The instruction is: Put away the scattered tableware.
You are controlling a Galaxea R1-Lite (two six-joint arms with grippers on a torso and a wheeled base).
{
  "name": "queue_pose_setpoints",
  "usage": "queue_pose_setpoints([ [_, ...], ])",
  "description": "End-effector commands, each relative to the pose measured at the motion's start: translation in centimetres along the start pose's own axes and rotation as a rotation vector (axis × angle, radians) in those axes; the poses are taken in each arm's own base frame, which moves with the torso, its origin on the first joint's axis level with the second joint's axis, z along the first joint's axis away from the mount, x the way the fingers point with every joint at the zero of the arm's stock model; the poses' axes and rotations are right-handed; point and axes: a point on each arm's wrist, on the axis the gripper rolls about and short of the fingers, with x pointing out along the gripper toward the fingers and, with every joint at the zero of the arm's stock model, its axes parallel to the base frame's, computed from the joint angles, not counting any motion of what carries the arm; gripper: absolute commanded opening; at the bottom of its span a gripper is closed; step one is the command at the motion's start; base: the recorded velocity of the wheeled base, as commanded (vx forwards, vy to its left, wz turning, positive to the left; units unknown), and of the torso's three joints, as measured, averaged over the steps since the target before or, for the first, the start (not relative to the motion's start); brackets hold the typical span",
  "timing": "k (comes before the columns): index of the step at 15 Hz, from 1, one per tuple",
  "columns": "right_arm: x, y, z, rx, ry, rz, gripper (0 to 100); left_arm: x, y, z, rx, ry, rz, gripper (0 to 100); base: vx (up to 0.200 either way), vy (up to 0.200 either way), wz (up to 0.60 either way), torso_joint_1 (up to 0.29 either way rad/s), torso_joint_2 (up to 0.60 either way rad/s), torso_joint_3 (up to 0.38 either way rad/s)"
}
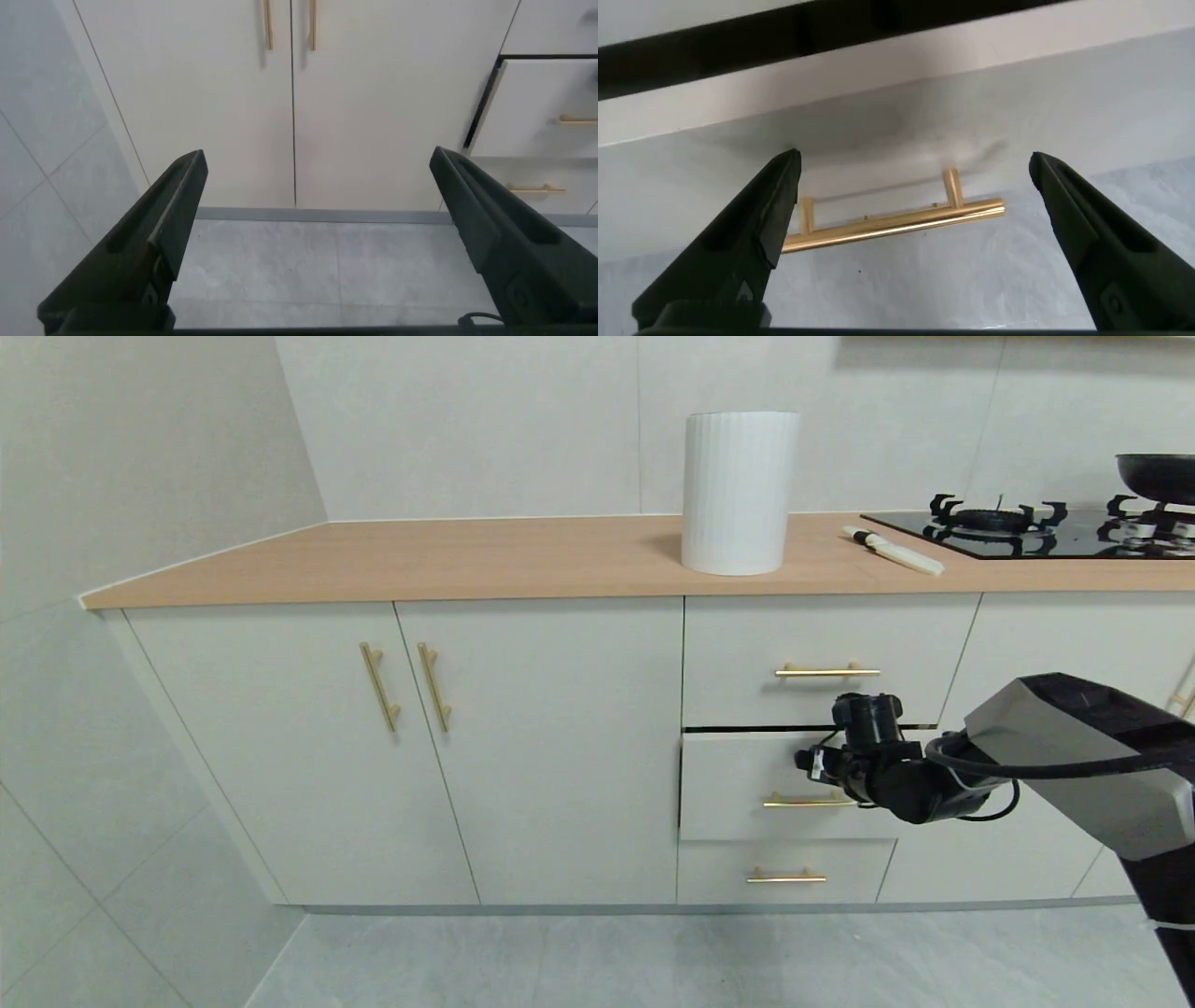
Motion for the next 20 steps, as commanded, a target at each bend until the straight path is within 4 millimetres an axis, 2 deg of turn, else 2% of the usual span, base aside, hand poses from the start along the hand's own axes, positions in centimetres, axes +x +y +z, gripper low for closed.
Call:
queue_pose_setpoints([
  [1, 0.8, -0.2, -0.3, 0.007, 0.0, -0.007, 100, 0.0, 0.0, 0.0, 0.0, 0.0, 0.001, 100, 0.0, 0.0, 0.0, 0.0, 0.0, 0.0],
  [16, 2.6, -0.3, 0.5, 0.079, -0.118, -0.039, 100, 0.0, 0.0, 0.0, 0.0, 0.0, 0.001, 100, 0.0, 0.0, 0.0, 0.0, 0.0, 0.0],
  [18, 1.9, -0.5, 0.6, 0.072, -0.104, -0.042, 100, 0.0, 0.0, 0.0, 0.0, 0.0, 0.001, 100, 0.0, 0.0, 0.0, 0.0, 0.0, 0.0],
  [20, -1.2, -1.1, 1.0, 0.057, -0.048, 0.01, 100, 0.0, 0.0, 0.0, 0.0, 0.0, 0.001, 100, 0.0, 0.0, 0.0, 0.0, 0.0, 0.0],
])
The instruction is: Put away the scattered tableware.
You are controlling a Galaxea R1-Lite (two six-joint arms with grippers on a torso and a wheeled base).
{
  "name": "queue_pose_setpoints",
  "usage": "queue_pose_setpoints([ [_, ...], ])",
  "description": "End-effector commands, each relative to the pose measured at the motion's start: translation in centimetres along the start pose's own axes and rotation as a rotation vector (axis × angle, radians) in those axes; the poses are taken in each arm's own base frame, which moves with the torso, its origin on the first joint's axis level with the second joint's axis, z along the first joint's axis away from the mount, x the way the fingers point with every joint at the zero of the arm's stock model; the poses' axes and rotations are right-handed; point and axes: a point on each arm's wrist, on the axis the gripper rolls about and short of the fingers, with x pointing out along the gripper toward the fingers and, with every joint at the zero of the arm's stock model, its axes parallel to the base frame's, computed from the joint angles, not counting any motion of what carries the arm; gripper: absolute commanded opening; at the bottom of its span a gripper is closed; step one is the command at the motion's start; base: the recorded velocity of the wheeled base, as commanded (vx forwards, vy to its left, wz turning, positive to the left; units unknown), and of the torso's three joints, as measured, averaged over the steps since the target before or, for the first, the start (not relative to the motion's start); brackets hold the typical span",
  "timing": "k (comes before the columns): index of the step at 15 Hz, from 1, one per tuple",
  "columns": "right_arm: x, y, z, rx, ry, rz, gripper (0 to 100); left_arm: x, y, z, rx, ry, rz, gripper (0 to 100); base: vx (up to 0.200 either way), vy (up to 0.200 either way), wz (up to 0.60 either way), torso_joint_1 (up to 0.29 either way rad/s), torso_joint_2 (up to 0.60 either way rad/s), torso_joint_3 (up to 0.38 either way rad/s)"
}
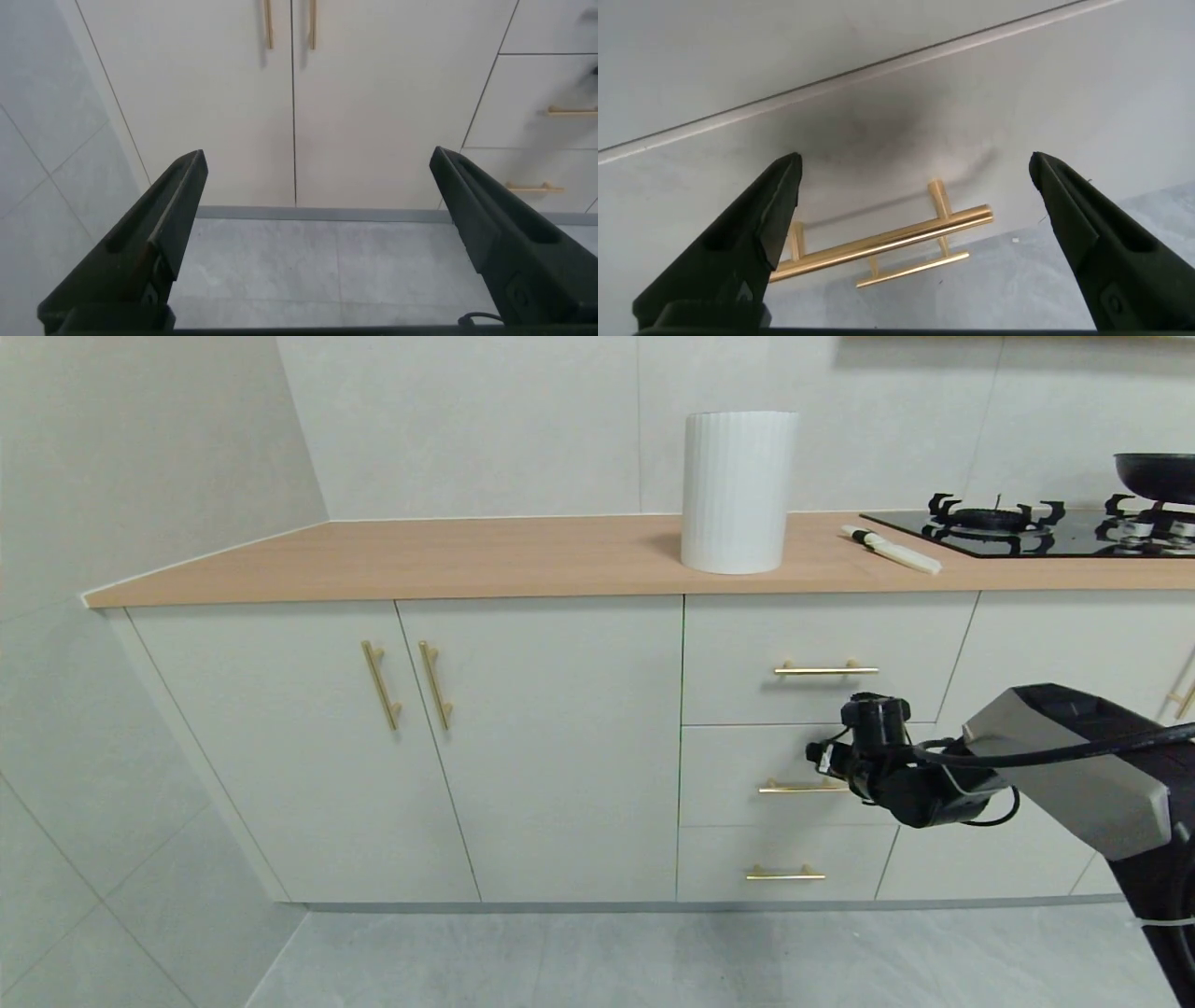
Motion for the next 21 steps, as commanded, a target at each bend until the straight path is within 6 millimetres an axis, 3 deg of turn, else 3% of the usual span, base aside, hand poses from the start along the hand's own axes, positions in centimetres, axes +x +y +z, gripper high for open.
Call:
queue_pose_setpoints([
  [1, -4.2, -0.3, 1.6, -0.014, 0.058, 0.105, 100, 0.0, 0.0, 0.0, 0.0, 0.0, 0.0, 100, 0.0, 0.0, 0.0, 0.0, 0.0, 0.0],
  [3, -7.1, -0.7, 2.3, -0.018, 0.122, 0.253, 100, 0.0, 0.0, 0.0, 0.0, 0.0, 0.0, 100, 0.0, 0.0, 0.0, 0.0, 0.0, 0.0],
  [6, -9.0, -0.6, 3.4, -0.039, 0.151, 0.275, 100, 0.0, 0.0, 0.0, 0.0, 0.0, 0.0, 100, 0.0, 0.0, 0.0, 0.0, 0.0, 0.0],
  [8, -11.9, -0.7, 4.9, -0.051, 0.147, 0.282, 100, 0.0, 0.0, 0.0, 0.0, 0.0, 0.0, 100, 0.0, 0.0, 0.0, 0.0, 0.0, 0.0],
  [12, -25.6, -3.4, 10.0, -0.066, 0.094, 0.308, 100, 0.0, 0.0, 0.0, 0.0, 0.0, 0.0, 100, 0.0, 0.0, 0.0, 0.0, 0.0, 0.0],
  [14, -31.1, -5.2, 10.5, -0.103, 0.001, 0.315, 100, 0.0, 0.0, 0.0, 0.0, 0.0, 0.0, 100, 0.0, 0.0, 0.0, 0.0, 0.0, 0.0],
  [18, -40.8, -9.7, 8.7, -0.122, -0.252, 0.248, 100, 0.0, 0.0, 0.0, 0.0, 0.0, 0.0, 100, 0.0, 0.0, 0.0, 0.0, 0.0, 0.0],
  [21, -45.5, -12.5, 6.3, -0.15, -0.391, 0.215, 100, 0.0, 0.0, 0.0, 0.0, 0.0, 0.0, 100, 0.0, 0.0, 0.0, 0.0, 0.0, 0.0],
])
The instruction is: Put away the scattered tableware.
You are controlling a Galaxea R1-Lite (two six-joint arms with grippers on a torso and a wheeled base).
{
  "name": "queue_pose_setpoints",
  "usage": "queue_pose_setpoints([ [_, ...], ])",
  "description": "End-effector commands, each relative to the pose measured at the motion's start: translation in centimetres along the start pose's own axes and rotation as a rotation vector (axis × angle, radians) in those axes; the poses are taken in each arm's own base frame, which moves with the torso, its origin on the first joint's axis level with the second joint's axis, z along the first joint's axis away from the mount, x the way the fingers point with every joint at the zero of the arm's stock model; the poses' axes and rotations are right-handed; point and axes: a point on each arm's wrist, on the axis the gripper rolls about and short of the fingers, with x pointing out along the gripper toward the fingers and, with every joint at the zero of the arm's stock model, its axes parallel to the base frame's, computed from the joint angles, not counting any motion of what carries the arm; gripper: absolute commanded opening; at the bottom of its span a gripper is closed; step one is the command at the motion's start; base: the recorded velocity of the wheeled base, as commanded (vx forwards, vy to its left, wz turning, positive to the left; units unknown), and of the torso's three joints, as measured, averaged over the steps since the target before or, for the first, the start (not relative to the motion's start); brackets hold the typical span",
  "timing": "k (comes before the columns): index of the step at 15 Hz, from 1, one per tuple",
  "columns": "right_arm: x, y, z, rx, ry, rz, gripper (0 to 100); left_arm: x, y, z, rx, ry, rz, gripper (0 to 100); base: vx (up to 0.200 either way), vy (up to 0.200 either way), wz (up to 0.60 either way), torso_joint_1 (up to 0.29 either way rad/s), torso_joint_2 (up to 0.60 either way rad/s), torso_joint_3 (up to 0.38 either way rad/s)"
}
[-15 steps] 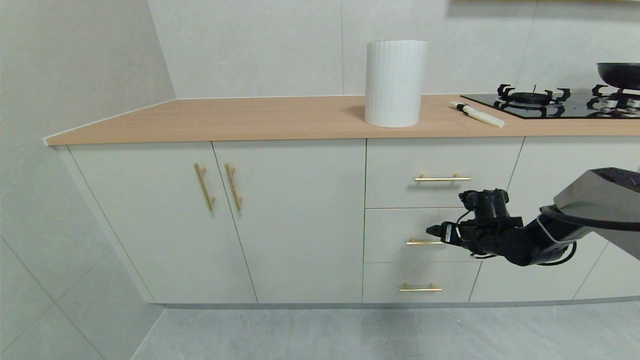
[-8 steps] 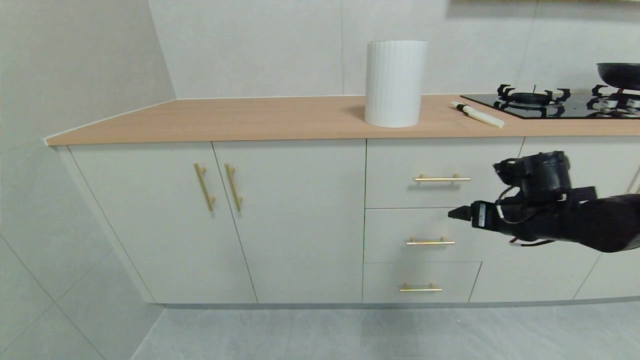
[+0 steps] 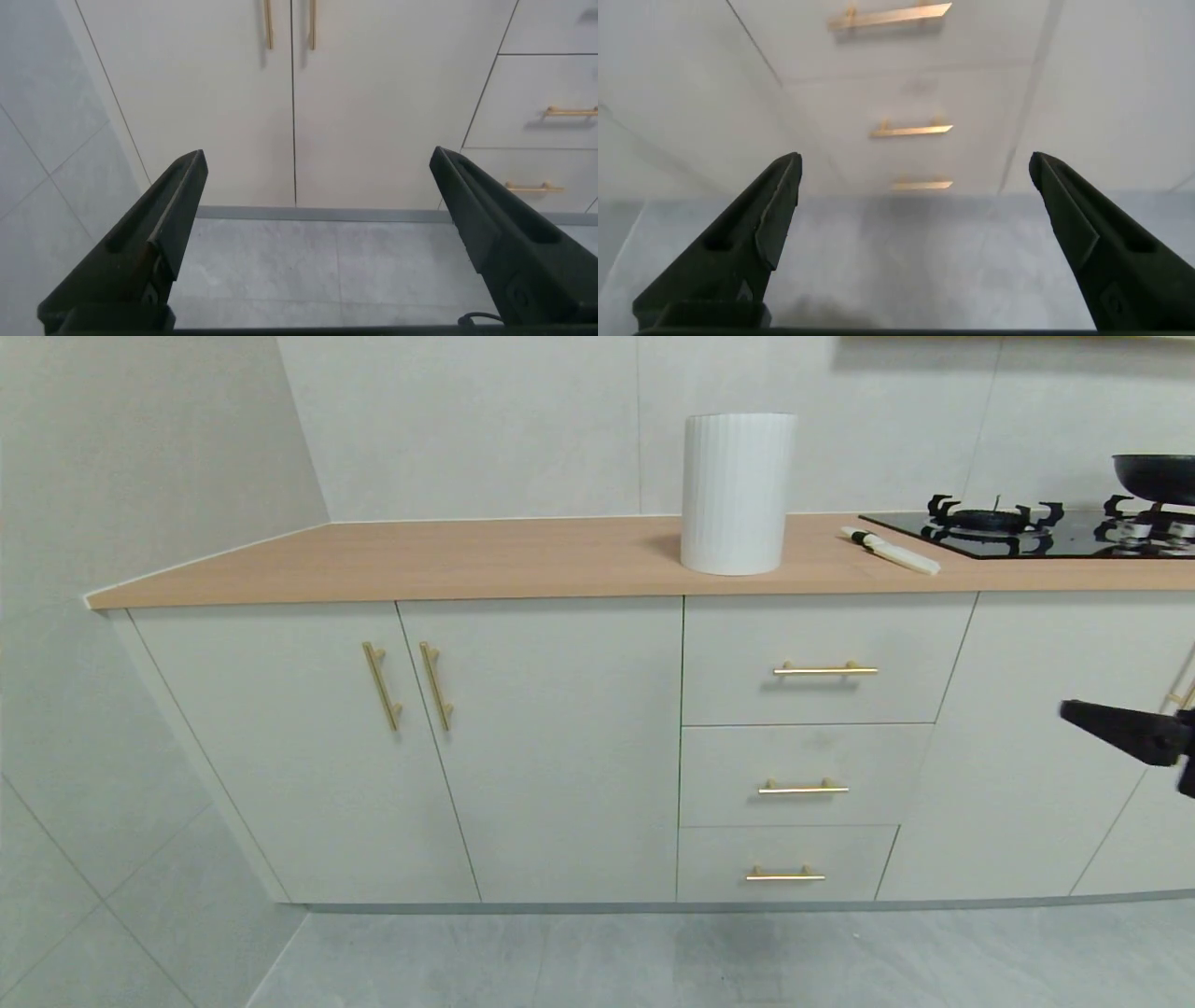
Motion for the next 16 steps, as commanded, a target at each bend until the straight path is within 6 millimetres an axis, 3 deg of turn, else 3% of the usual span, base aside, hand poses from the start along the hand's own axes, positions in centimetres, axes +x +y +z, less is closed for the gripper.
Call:
queue_pose_setpoints([
  [1, -9.6, -2.1, -2.4, -0.056, -0.215, -0.062, 100, 0.0, 0.0, 0.0, 0.0, 0.0, 0.0, 100, 0.0, 0.0, 0.0, 0.0, 0.0, 0.0],
  [5, -15.6, -3.7, -6.1, -0.132, -0.269, -0.178, 100, 0.0, 0.0, 0.0, 0.0, 0.0, 0.0, 100, 0.0, 0.0, 0.0, 0.0, 0.0, 0.0],
  [9, -18.4, -3.8, -8.9, -0.152, -0.345, -0.314, 100, 0.0, 0.0, 0.0, 0.0, 0.0, 0.0, 100, 0.0, 0.0, 0.0, 0.0, 0.0, 0.0],
  [13, -18.6, -3.7, -11.9, -0.161, -0.379, -0.352, 100, 0.0, 0.0, 0.0, 0.0, 0.0, 0.0, 100, 0.0, 0.0, 0.0, 0.0, 0.0, 0.0],
  [16, -17.2, -3.6, -13.4, -0.135, -0.348, -0.245, 100, 0.0, 0.0, 0.0, 0.0, 0.0, 0.0, 100, 0.0, 0.0, 0.0, 0.0, 0.0, 0.0],
])
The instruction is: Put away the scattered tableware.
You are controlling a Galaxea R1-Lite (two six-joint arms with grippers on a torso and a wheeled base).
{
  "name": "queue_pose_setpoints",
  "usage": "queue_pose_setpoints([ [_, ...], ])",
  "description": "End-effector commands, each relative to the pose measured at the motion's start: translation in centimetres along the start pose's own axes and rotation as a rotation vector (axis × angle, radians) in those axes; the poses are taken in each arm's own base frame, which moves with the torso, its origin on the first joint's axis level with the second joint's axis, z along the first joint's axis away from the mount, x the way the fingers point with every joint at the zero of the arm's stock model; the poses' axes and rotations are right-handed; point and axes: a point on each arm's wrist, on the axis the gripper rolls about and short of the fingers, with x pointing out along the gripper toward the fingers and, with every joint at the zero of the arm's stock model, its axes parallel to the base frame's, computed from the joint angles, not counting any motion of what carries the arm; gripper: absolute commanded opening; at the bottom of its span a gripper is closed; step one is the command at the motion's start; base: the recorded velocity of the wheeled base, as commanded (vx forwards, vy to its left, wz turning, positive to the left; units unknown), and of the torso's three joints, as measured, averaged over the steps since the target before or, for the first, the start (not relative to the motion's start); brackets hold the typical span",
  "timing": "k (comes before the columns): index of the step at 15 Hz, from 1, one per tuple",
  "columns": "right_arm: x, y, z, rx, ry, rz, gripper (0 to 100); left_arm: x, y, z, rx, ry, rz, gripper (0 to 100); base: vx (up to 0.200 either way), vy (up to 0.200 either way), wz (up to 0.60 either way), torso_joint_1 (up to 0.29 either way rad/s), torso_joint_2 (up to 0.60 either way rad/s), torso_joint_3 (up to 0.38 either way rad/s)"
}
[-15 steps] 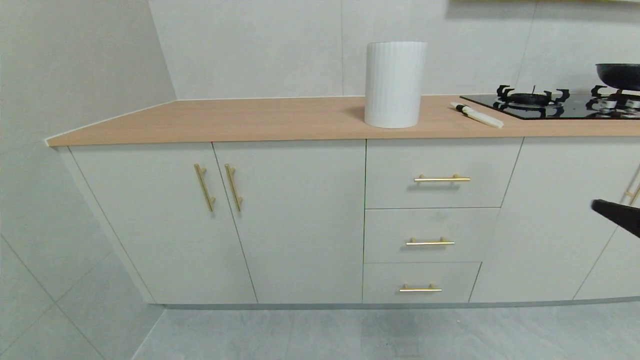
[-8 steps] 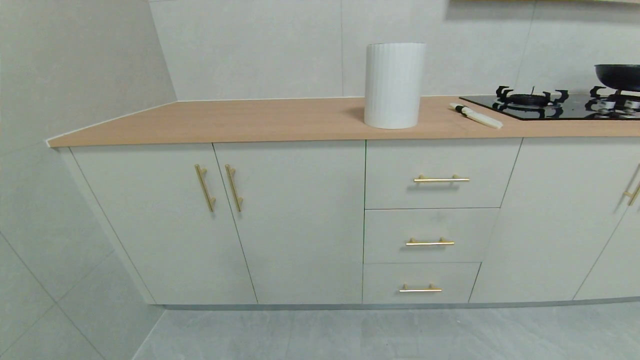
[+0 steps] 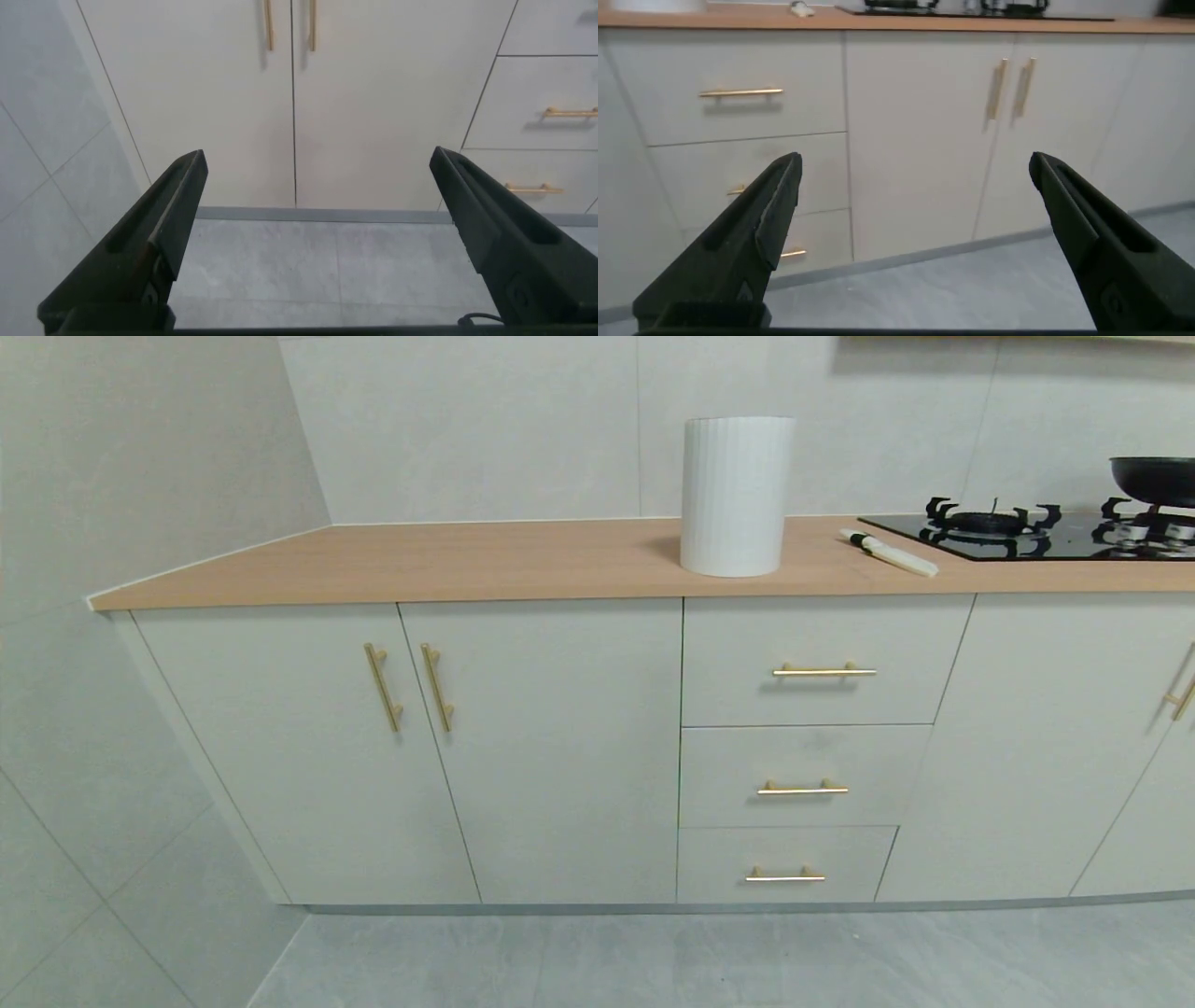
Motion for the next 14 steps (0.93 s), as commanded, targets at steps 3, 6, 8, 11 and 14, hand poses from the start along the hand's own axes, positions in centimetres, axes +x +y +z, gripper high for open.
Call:
queue_pose_setpoints([
  [3, 1.6, 1.2, -4.0, 0.033, 0.023, 0.173, 100, 0.0, 0.0, 0.0, 0.0, 0.0, 0.0, 100, 0.0, 0.0, 0.0, 0.0, 0.0, 0.0],
  [6, 2.5, 1.8, -6.9, 0.03, 0.045, 0.242, 100, 0.0, 0.0, 0.0, 0.0, 0.0, 0.0, 100, 0.0, 0.0, 0.0, 0.0, 0.0, 0.0],
  [8, 2.7, 1.9, -7.7, 0.027, 0.067, 0.25, 100, 0.0, 0.0, 0.0, 0.0, 0.0, 0.0, 100, 0.0, 0.0, 0.0, 0.0, 0.0, 0.0],
  [11, 2.6, 2.0, -8.4, 0.031, 0.137, 0.287, 100, 0.0, 0.0, 0.0, 0.0, 0.0, 0.0, 100, 0.0, 0.0, 0.0, 0.0, 0.0, 0.0],
  [14, 2.6, 2.0, -8.3, 0.042, 0.123, 0.287, 100, 0.0, 0.0, 0.0, 0.0, 0.0, 0.0, 100, 0.0, 0.0, 0.0, 0.0, 0.0, 0.0],
])
